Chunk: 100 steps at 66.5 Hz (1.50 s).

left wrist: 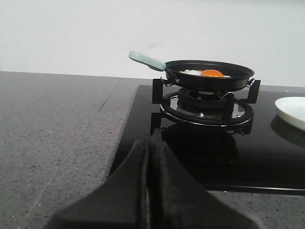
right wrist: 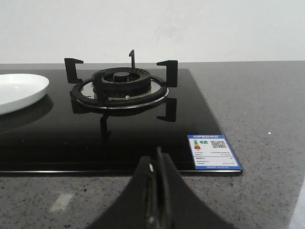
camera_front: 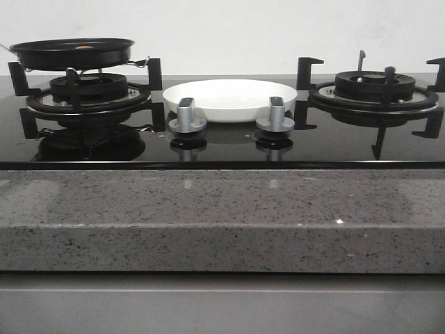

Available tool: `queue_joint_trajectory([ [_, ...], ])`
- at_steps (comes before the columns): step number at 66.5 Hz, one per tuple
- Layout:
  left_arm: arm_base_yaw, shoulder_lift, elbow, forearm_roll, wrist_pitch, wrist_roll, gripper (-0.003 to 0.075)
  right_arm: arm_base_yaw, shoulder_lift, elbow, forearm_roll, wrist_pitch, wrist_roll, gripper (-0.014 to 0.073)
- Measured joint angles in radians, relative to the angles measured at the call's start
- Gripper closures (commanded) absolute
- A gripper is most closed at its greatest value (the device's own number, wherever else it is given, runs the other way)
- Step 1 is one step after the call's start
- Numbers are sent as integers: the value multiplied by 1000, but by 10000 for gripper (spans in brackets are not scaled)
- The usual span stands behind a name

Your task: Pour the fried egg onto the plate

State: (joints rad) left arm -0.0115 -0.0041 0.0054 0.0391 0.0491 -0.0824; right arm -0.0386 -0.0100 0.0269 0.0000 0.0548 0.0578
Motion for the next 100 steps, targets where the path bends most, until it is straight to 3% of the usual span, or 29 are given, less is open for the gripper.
queue_joint_trajectory([
  [53,0,0,0,75,0,0,740,0,0,0,0,0,0,660],
  [77,0,0,-2,21,-31,0,740,0,0,0,0,-32,0,660],
  [88,0,0,-87,-74,3,0,740,0,0,-110,0,24,0,660],
  [100,0,41,-299,-102,130,0,740,0,42,-331,0,181,0,660],
])
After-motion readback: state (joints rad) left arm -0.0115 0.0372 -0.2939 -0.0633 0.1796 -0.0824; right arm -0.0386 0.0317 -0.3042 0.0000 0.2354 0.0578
